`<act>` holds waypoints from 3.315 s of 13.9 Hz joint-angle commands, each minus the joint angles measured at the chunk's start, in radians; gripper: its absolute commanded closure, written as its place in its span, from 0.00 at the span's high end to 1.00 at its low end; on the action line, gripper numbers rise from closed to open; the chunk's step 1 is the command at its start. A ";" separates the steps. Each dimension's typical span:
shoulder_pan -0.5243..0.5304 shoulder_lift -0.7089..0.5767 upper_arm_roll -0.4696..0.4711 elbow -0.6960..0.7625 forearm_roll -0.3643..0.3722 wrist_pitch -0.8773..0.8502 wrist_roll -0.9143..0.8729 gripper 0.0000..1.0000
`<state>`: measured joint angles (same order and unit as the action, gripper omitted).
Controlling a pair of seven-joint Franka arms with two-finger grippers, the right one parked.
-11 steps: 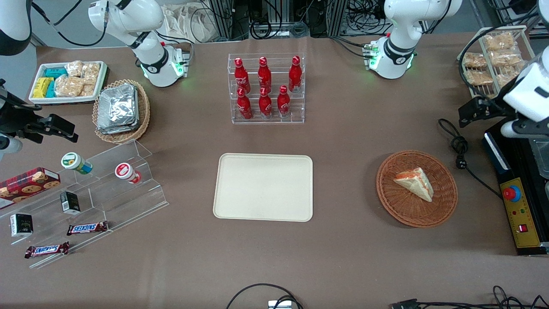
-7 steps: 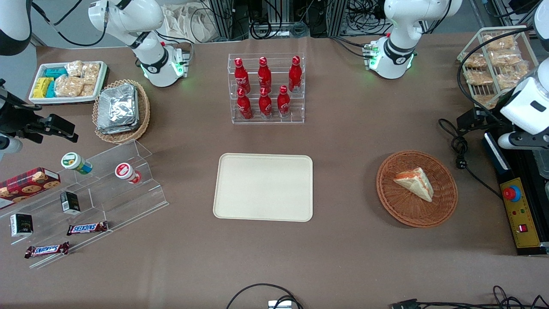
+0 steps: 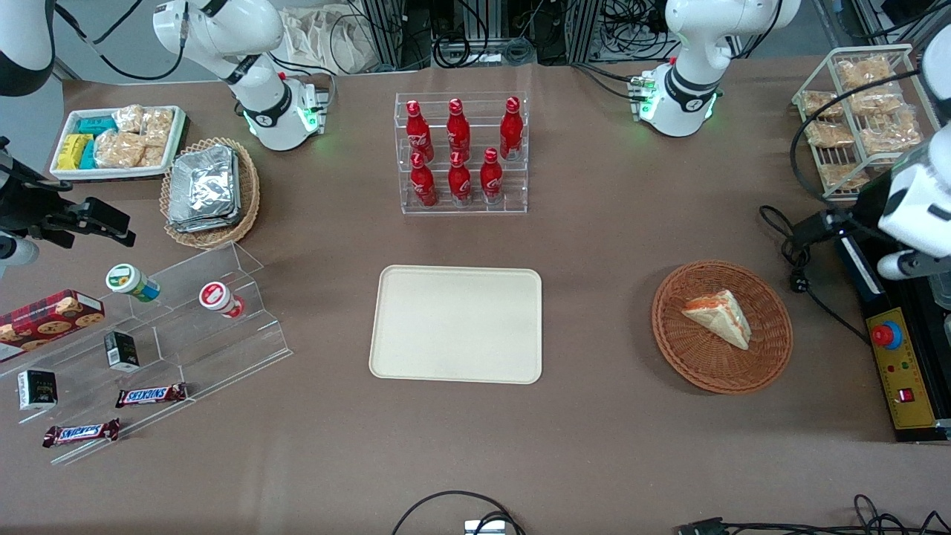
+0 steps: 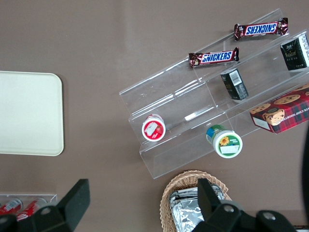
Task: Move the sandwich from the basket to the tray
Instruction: 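Move the left gripper over the sandwich in the wicker basket, then lower the left gripper and close it on the sandwich wedge, then lift the sandwich and carry it over the cream tray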
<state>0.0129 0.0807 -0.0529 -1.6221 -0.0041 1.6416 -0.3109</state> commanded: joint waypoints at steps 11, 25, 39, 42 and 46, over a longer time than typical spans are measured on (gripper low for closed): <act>-0.028 0.118 0.007 -0.528 -0.008 0.769 -0.522 1.00; -0.027 0.228 0.010 -0.524 -0.008 0.854 -0.567 0.04; -0.056 0.094 -0.228 -0.066 0.150 0.155 -0.320 0.00; -0.082 0.100 -0.312 -0.025 0.147 0.130 -0.303 0.00; -0.097 0.229 -0.477 0.071 0.131 0.184 -0.257 0.01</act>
<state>-0.0772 0.2003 -0.4669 -1.6442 0.1254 1.8216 -0.5969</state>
